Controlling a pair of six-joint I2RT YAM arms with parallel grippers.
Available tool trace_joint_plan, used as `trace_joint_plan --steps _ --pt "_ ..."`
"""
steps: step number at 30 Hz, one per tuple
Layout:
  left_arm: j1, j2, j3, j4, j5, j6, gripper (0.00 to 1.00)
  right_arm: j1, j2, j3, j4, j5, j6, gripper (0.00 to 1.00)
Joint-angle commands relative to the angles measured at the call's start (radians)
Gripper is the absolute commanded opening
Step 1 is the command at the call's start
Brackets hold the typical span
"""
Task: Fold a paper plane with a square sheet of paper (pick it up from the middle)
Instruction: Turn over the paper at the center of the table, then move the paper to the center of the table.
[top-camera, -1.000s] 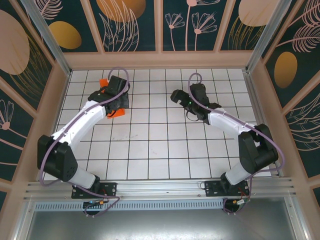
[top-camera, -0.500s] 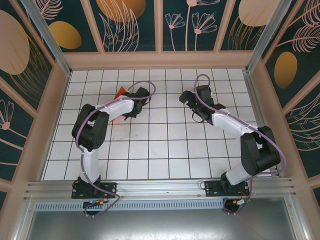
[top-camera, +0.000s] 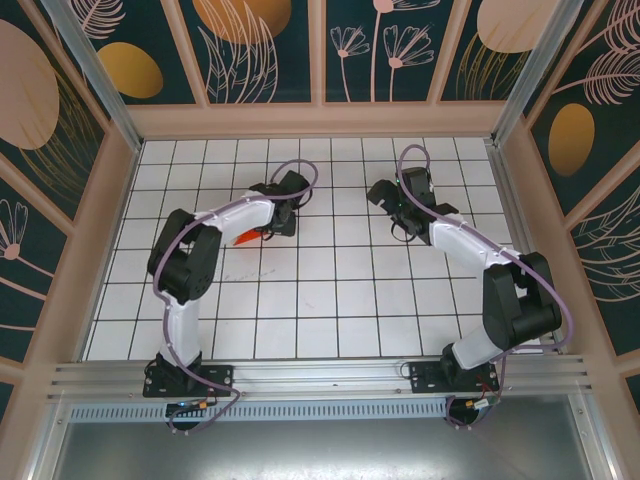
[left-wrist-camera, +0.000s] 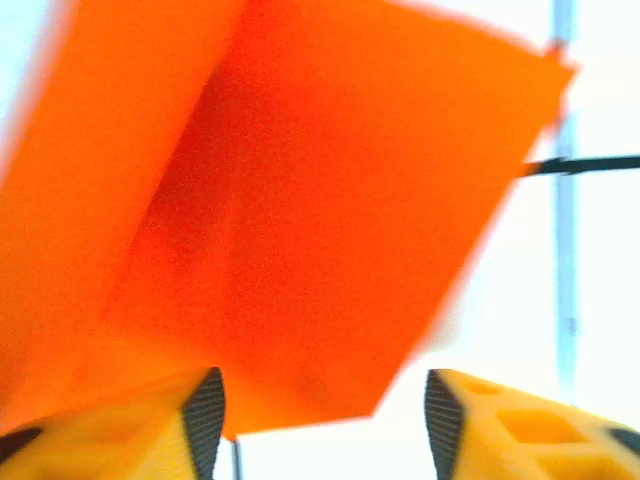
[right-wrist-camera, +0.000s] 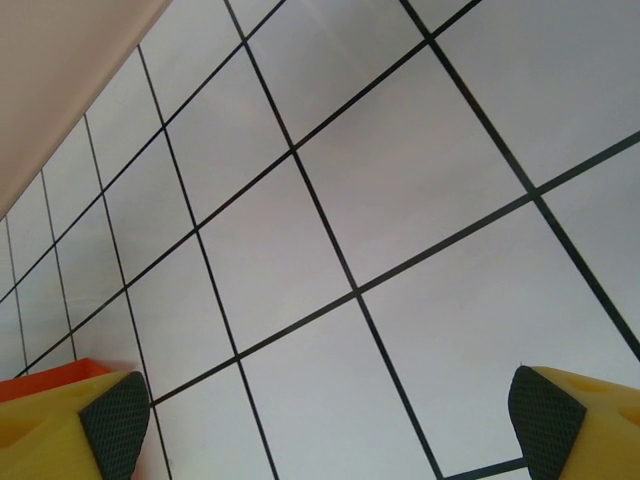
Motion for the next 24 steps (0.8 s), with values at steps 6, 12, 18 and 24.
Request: trace_joint_plan --steps 6,12,18,24 --pt "0.003 -0.246 -0.124 0.261 0.398 -0.013 0.75 0.068 0.072 0.075 -0.003 -0.117 0.019 0.93" --pt "0.099 -0.398 -0.222 0.347 0.382 -0.069 0.97 0.213 0.227 0.239 0.028 -0.202 0.051 0.8" --pt "0.269 -0.528 -0.372 0.375 0.293 -0.155 0.99 0.331 0.461 0.465 0.063 -0.285 0.079 0.56" --pt "0.368 -0.546 -0.429 0.37 0.249 -0.179 0.99 0.376 0.686 0.713 0.047 -0.345 0.098 0.42"
